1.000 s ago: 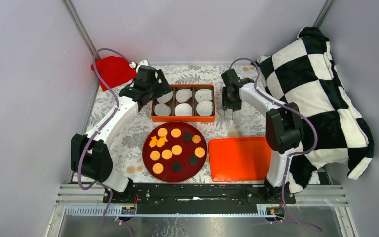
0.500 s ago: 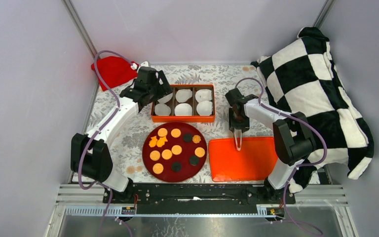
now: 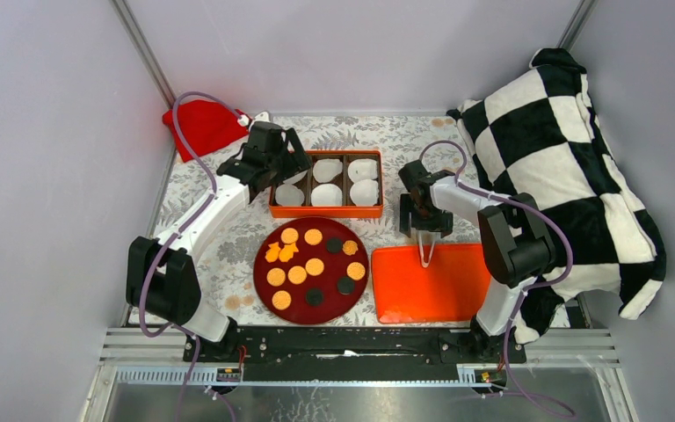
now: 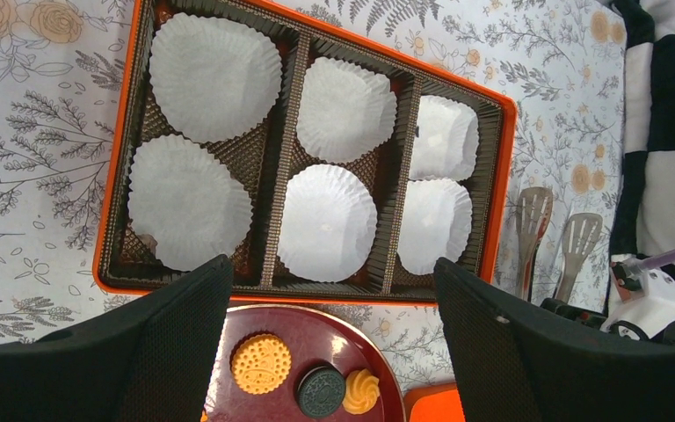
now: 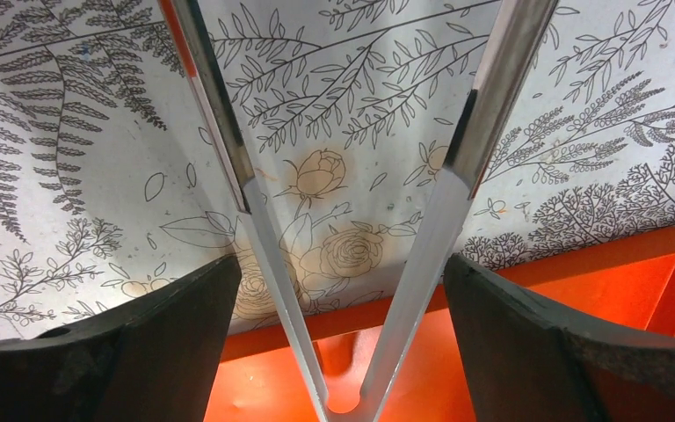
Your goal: Pack the cookies
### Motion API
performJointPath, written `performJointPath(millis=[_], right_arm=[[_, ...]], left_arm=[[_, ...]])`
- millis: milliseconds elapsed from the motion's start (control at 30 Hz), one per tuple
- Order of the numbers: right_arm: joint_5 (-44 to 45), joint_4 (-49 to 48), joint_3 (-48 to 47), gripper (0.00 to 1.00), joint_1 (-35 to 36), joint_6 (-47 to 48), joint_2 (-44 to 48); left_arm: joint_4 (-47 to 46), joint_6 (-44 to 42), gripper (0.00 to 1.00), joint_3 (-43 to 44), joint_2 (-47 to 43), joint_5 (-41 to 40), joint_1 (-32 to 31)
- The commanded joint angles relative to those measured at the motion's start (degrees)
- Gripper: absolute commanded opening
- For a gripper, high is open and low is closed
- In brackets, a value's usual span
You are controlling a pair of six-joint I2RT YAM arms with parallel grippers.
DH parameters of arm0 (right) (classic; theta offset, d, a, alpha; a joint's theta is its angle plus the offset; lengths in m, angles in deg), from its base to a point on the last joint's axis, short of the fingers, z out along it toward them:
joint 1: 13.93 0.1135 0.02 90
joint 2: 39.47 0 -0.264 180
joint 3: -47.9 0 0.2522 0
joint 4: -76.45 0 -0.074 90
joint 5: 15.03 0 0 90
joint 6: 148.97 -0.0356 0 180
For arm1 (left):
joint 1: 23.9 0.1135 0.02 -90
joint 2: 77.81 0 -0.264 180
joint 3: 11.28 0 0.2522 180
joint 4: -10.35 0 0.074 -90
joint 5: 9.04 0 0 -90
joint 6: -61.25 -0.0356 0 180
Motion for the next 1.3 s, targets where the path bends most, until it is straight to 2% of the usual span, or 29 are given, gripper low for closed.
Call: performJointPath(millis=[0, 367, 500, 600, 667, 967, 1133, 1267], right_arm=[[1.1, -1.8, 1.0, 0.95, 0.3, -2.2, -2.9], [-6.9, -7.9, 8.3, 0.8, 0.3, -3.8, -4.2], [-7.4, -7.9, 7.1, 0.68, 0.3, -3.3, -3.7], [-7.2, -7.1, 5.1, 0.52, 0.3, -2.2, -2.9], [-6.5, -5.6, 3.2, 0.49, 0.3, -1.5, -2.2], [-2.6, 3.8, -8.5, 0.5, 0.6, 2.8, 4.6], [-1.4, 11.2, -17.5, 0.54, 1.0, 5.4, 4.3], [0.4, 13.5, -22.2, 0.56, 1.0, 5.9, 4.6]], left_arm=[[-2.4, 0.0, 0.88, -1.0, -1.2, -0.2, -0.4], [-3.2, 0.6, 0.88, -1.2, -0.2, 0.0, -2.0], [-3.1, 0.5, 0.88, -0.4, 0.2, 0.2, -2.7], [-2.9, 0.4, 0.88, -0.4, -0.4, -0.4, -2.9], [-2.5, 0.3, 0.88, -0.4, -0.8, -1.0, -2.9], [-1.7, -0.2, 0.88, 1.5, -2.0, -2.1, -2.9], [-1.8, -0.2, 0.88, 2.2, -2.4, -1.5, -2.9], [-2.2, -0.2, 0.88, 1.3, -3.6, -1.4, -2.9]])
